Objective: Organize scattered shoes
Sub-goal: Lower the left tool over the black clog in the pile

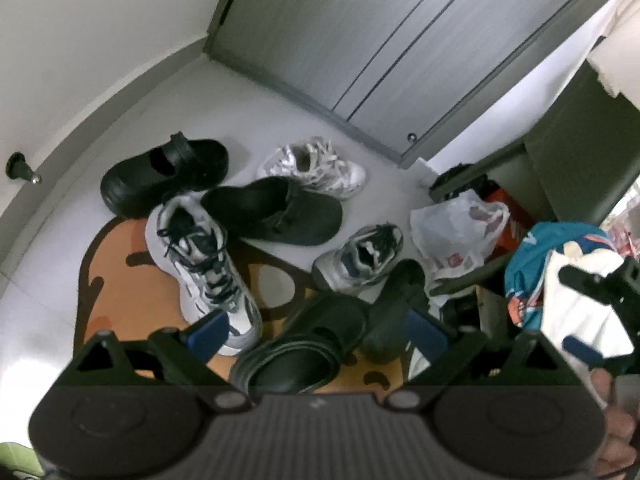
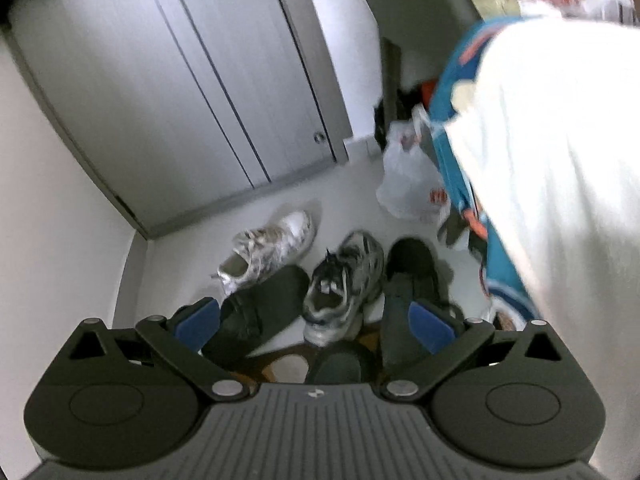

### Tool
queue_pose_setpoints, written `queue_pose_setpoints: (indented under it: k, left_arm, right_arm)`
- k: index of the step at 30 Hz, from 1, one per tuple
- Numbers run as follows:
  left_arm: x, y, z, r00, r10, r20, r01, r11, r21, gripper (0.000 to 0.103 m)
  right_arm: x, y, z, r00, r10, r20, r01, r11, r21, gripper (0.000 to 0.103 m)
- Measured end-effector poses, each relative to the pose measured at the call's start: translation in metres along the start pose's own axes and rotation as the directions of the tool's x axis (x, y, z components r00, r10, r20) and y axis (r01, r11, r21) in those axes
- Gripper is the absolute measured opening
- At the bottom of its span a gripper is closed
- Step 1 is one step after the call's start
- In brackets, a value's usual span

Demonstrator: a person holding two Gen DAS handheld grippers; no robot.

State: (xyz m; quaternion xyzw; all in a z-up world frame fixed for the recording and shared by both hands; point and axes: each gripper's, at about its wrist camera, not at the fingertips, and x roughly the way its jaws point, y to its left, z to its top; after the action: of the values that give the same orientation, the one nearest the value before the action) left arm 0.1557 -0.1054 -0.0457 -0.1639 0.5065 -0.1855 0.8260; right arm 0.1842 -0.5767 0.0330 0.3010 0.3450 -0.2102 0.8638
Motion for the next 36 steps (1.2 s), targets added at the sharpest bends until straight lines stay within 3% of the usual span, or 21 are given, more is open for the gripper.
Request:
queue_pose_setpoints:
  k: [5,8,12,20,30,36]
  left_arm:
    - [-0.001,0.002,0.003,0.999,0.015,0.028,-0.014,0.999,-0.042,0.097]
    - [0.003,0.005,0.003,1.000,0.024,0.019,-0.023,0.999,-0.044,0.097]
    - [0.001,0.011,0.006,0.996,0.057,0.064,-0.054,0.997,-0.047,0.094]
    - [0.013,0.034,0.008,0.993,0.107,0.049,-0.102,0.991,-0.086,0.090]
    - [0.009,0.067,0.020,0.973,0.205,0.102,-0.184,0.965,-0.187,0.090]
    - [0.001,0.099,0.025,0.961,0.253,0.108,-0.219,0.942,-0.256,0.083]
  right_arm:
    - [-0.013,-0.014,0.000,0.999,0.033,-0.019,-0.032,0.998,0.047,0.103]
    - [-0.013,-0.010,-0.001,0.999,0.032,-0.016,-0.032,0.999,0.019,0.103]
    - [-0.009,-0.007,0.001,0.999,0.020,-0.028,-0.021,0.999,-0.039,0.103]
    - [0.000,-0.012,0.004,0.989,0.097,-0.110,-0.102,0.994,-0.048,0.103]
    - [-0.008,0.007,-0.012,0.977,0.148,-0.152,-0.160,0.985,-0.068,0.103]
    - [-0.036,0.009,-0.036,0.972,0.169,-0.160,-0.167,0.986,0.030,0.103]
